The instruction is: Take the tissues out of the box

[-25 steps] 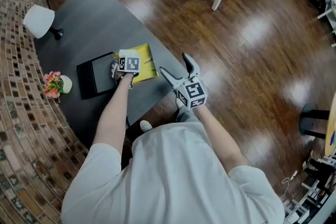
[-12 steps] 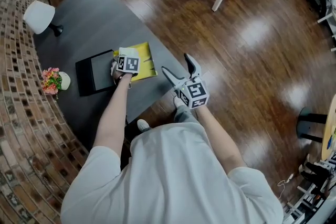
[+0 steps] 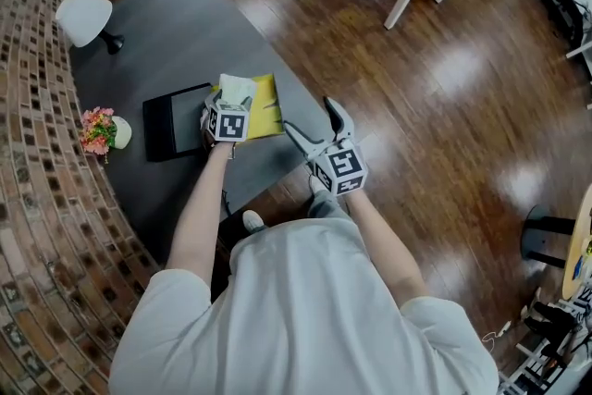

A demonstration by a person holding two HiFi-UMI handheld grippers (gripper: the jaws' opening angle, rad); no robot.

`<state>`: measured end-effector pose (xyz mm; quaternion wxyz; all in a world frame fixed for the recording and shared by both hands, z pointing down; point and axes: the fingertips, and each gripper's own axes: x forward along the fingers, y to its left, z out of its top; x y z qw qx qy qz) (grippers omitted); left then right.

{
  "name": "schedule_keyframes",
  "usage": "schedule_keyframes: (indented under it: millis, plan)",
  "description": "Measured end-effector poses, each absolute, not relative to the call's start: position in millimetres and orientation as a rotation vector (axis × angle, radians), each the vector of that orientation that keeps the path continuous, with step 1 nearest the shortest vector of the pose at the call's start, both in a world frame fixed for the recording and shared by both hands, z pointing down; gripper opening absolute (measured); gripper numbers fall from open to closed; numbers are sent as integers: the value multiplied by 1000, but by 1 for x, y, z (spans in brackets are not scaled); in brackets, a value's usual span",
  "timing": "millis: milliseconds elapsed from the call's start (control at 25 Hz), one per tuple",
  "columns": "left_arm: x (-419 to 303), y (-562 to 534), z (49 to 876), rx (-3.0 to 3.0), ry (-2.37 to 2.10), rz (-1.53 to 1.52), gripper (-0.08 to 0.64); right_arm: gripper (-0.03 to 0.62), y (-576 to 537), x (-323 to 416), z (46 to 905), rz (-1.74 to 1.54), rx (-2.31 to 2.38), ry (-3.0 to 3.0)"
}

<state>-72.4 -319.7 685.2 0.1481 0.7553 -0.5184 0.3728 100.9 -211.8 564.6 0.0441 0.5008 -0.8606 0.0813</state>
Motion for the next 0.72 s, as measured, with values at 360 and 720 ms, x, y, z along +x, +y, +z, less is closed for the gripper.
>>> schedule_keyframes:
  millis: [360, 720]
  plan:
    - [-83, -304, 636, 2279, -1518, 784, 331, 439, -216, 71, 554, 226, 1448, -2692]
    - [-110, -279, 597, 2289, -1598, 581, 333, 439, -216, 39, 533, 176, 1347, -2766]
